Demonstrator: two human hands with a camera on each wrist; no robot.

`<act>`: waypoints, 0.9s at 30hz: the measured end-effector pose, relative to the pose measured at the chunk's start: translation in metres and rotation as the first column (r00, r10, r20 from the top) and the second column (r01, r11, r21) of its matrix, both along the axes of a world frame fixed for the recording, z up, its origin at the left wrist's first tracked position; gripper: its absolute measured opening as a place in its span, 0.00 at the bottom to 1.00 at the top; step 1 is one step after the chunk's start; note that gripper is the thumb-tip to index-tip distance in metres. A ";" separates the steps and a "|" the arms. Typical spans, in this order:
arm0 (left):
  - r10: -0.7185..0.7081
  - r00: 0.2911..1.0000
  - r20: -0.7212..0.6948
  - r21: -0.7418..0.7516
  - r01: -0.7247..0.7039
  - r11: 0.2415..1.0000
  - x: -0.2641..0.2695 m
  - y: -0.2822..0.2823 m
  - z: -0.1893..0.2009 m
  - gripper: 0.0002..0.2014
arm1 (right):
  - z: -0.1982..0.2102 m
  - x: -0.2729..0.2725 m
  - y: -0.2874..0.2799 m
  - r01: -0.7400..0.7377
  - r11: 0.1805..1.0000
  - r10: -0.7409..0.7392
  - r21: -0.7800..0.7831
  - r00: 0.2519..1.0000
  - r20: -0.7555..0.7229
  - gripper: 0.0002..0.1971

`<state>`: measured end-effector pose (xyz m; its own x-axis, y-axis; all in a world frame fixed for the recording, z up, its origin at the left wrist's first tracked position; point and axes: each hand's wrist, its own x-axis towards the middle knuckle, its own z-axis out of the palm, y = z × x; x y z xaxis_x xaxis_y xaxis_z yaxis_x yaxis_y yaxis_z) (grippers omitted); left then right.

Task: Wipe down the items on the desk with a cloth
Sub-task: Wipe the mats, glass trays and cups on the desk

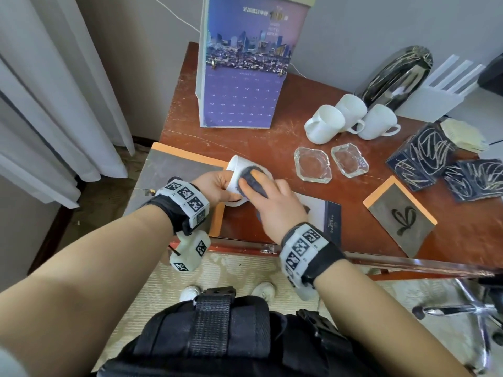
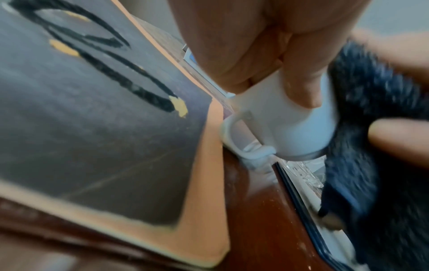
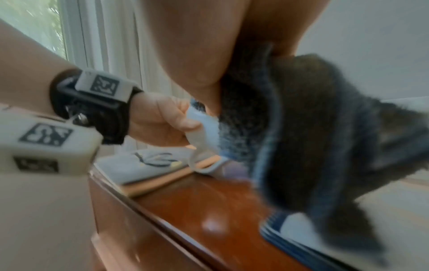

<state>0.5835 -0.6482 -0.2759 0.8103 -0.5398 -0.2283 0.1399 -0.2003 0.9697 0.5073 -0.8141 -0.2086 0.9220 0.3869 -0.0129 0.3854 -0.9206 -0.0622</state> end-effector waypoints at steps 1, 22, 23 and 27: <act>0.007 1.000 -0.006 -0.010 -0.007 1.000 0.000 0.001 0.000 0.15 | 0.000 -0.002 -0.008 0.035 0.998 -0.039 -0.055 0.996 -0.077 0.36; -0.013 0.995 -0.103 -0.144 -0.002 0.990 0.014 -0.027 0.028 0.17 | 0.029 0.006 -0.051 0.535 0.813 -0.439 0.228 0.822 -0.362 0.29; -0.044 0.993 -0.106 -0.151 0.028 0.988 0.013 -0.026 0.028 0.19 | 0.029 0.006 -0.052 0.542 0.808 -0.442 0.229 0.816 -0.373 0.29; -0.112 0.989 -0.099 -0.109 0.101 0.989 0.008 -0.023 0.020 0.23 | 0.028 0.002 -0.047 0.496 0.837 -0.383 0.233 0.834 -0.397 0.29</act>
<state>0.5917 -0.6710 -0.2563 0.7218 -0.6465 -0.2471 0.2248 -0.1188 0.9671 0.5098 -0.8612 -0.1806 0.9574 -0.0246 -0.2877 -0.1500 -0.8938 -0.4227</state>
